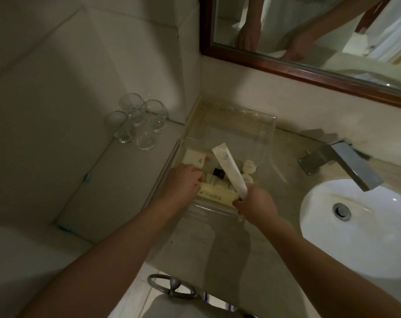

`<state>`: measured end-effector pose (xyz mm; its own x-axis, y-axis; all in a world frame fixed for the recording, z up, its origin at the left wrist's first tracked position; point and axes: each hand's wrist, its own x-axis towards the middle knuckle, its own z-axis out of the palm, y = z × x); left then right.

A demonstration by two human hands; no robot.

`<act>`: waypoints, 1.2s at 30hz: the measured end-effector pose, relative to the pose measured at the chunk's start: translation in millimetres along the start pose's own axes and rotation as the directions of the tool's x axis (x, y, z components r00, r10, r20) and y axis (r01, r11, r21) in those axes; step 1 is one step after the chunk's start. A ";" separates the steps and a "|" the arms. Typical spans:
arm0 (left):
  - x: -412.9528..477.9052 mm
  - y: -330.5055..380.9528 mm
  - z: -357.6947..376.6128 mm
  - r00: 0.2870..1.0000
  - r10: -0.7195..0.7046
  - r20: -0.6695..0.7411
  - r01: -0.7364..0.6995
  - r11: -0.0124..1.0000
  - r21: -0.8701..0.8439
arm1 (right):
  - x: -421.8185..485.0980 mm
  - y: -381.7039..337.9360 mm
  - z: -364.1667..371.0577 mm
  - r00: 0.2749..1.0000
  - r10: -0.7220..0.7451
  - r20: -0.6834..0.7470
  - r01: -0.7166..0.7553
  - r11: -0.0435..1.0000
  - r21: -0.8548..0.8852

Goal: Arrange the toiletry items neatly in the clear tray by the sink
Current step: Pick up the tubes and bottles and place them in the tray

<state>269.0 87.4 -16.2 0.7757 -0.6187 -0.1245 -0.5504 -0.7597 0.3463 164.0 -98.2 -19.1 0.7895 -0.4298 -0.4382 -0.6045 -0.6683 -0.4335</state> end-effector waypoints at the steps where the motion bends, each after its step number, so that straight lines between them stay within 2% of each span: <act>1: -4.9 0.5 2.2 1.000 -0.006 -0.013 0.006 1.000 -0.005 | 0.8 -0.7 0.1 1.000 -0.006 0.004 0.006 1.000 -0.008; 4: -21.2 2.1 13.4 1.000 -0.004 -0.006 0.004 0.999 -0.047 | 2.8 -0.6 0.3 0.999 -0.036 0.011 0.037 0.998 -0.052; 13: -41.9 3.7 25.3 1.000 -0.004 0.013 0.004 1.000 0.014 | -3.4 -4.7 -9.3 0.984 -0.177 -0.018 0.165 0.947 -0.277; 19: -48.4 5.6 25.4 1.000 -0.022 0.012 0.022 0.998 0.066 | -0.5 -10.3 -13.1 0.917 -0.398 0.036 0.389 0.868 -0.310; 26: -51.4 11.0 22.1 0.997 -0.070 0.035 0.067 0.995 0.069 | 21.5 -23.3 -5.4 0.851 -0.525 0.024 0.498 0.791 -0.356; 30: -52.1 10.5 25.2 0.996 -0.078 0.035 0.075 0.994 0.081 | 23.9 -26.7 -1.0 0.828 -0.559 -0.034 0.510 0.778 -0.367; 32: -55.2 9.6 25.4 0.997 -0.078 -0.011 0.078 0.997 0.027 | 22.5 -28.6 1.4 0.824 -0.564 -0.054 0.518 0.789 -0.331; 36: -61.5 3.1 25.5 0.963 -0.134 -0.234 0.119 0.990 -0.076 | 14.7 -29.0 4.4 0.837 -0.542 -0.073 0.520 0.830 -0.201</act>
<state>211.7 117.9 -31.2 0.8931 -0.4469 0.0515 -0.4286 -0.8107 0.3987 192.7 -82.5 -16.4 0.9964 -0.0415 -0.0744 -0.0696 -0.9002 -0.4299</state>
